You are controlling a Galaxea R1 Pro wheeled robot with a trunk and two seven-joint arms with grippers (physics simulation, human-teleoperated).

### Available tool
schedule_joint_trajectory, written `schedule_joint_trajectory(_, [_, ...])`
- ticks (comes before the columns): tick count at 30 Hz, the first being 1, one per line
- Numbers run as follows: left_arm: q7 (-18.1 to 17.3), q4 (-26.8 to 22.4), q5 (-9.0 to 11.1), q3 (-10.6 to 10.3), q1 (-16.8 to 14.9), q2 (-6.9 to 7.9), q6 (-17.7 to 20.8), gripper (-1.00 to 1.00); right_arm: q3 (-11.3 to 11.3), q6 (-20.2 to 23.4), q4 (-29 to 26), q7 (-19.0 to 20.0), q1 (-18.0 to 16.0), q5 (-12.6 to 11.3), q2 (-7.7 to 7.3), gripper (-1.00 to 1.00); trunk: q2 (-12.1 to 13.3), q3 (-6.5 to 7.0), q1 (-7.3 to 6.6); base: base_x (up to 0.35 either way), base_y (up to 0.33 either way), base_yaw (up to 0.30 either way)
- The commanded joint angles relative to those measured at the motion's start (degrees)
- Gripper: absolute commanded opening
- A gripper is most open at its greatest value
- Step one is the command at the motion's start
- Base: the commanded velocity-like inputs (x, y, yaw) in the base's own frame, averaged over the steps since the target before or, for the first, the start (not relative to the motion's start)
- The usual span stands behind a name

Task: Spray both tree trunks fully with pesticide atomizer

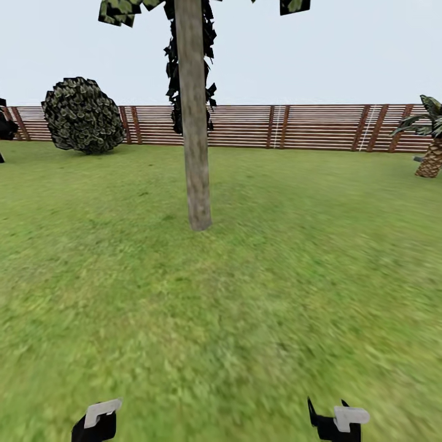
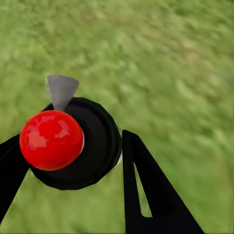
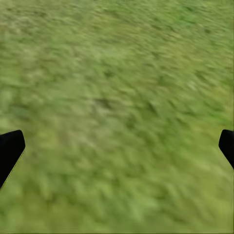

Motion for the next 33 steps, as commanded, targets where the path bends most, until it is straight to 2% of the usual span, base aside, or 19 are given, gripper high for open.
schedule_joint_trajectory(1, [-0.07,0.04,0.5,-0.09,-0.03,0.0,-0.19,-1.0,-0.15,-0.17,0.04,-0.01,-0.03,0.07,-0.02,1.0,-0.02,-0.05,0.02,0.337,0.0,0.0])
schedule_joint_trajectory(11, [-0.07,0.04,0.54,-0.09,-0.03,0.0,-0.23,-1.0,-0.15,-0.17,0.04,-0.01,-0.03,0.07,0.02,1.0,-0.02,-0.05,0.02,0.338,0.0,0.005])
schedule_joint_trajectory(21, [-0.07,0.04,0.55,-0.09,-0.03,0.0,-0.24,-1.0,-0.15,-0.17,0.04,-0.01,-0.03,0.07,0.07,1.0,-0.02,-0.05,0.02,0.337,0.0,0.207])
schedule_joint_trajectory(33, [-0.07,0.04,0.55,-0.09,-0.03,0.0,-0.22,-1.0,-0.15,-0.17,0.04,-0.01,-0.03,0.07,0.11,1.0,-0.02,-0.05,0.02,0.338,0.0,0.022])
